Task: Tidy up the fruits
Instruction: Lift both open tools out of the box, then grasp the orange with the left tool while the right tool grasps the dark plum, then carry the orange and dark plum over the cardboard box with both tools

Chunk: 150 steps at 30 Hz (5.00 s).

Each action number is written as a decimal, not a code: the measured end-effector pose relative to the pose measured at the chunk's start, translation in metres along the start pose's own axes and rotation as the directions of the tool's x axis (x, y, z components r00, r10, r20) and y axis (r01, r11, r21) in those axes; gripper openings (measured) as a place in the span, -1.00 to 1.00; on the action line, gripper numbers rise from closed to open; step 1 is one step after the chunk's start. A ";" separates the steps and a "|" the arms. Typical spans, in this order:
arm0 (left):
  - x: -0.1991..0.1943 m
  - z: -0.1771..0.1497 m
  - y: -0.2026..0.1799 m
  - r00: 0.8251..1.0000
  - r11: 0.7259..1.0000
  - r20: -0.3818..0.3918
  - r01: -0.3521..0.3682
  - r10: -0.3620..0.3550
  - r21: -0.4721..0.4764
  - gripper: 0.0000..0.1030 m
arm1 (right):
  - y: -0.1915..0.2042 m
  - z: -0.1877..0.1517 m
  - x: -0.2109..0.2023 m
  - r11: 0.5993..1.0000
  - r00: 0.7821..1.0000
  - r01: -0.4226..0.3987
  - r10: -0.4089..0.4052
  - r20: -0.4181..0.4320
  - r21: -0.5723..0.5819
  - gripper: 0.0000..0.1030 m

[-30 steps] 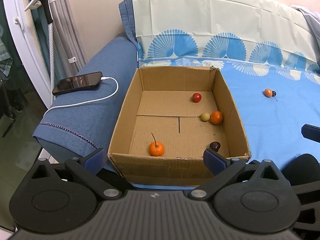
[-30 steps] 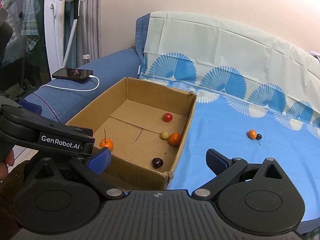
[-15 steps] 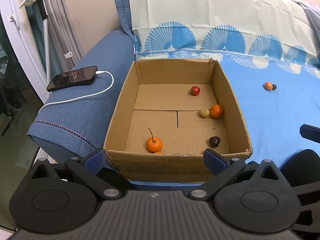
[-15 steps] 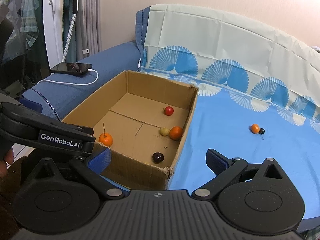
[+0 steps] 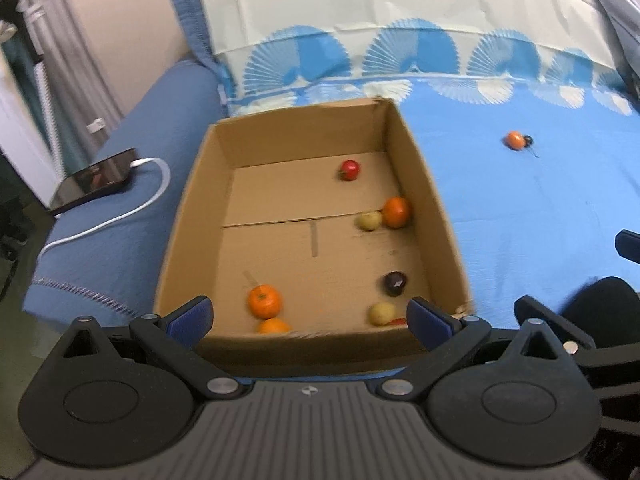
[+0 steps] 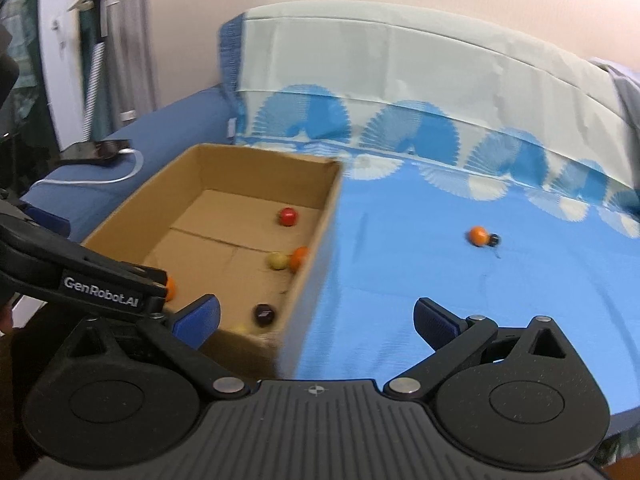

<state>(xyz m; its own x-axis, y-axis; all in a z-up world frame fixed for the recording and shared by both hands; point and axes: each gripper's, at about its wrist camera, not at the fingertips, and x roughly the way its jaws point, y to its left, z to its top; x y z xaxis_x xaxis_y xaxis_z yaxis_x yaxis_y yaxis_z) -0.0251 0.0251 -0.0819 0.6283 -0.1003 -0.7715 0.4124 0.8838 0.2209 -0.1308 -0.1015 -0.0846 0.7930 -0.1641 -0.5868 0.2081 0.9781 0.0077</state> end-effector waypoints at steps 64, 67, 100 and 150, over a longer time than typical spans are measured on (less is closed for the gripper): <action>0.374 0.267 -0.324 0.907 0.964 -0.336 0.265 -0.253 -0.011 0.92 | -0.310 0.015 0.381 0.979 0.987 0.160 -0.155 0.042 -0.125 0.67; 0.365 0.270 -0.323 0.930 0.972 -0.293 0.236 -0.221 0.016 0.23 | -0.308 0.012 0.376 0.985 0.997 0.073 -0.068 0.043 -0.155 -0.10; 0.076 0.170 -0.130 0.977 0.977 -0.032 0.212 -0.211 0.020 -0.23 | -0.180 0.035 0.093 0.940 0.987 -0.096 0.048 0.152 0.326 -0.49; -0.021 -0.042 0.069 0.988 0.972 -0.039 0.141 -0.151 -0.190 -0.23 | 0.035 0.005 -0.033 0.970 0.969 -0.244 0.245 0.018 -0.017 -0.49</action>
<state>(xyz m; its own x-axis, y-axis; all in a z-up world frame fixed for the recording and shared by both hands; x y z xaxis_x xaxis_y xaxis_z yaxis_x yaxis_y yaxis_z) -0.0374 0.1072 -0.0754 0.5326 -0.2143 -0.8188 0.3636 0.9315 -0.0072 -0.1471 -0.0628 -0.0607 0.8301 0.0780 -0.5521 -0.0020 0.9906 0.1370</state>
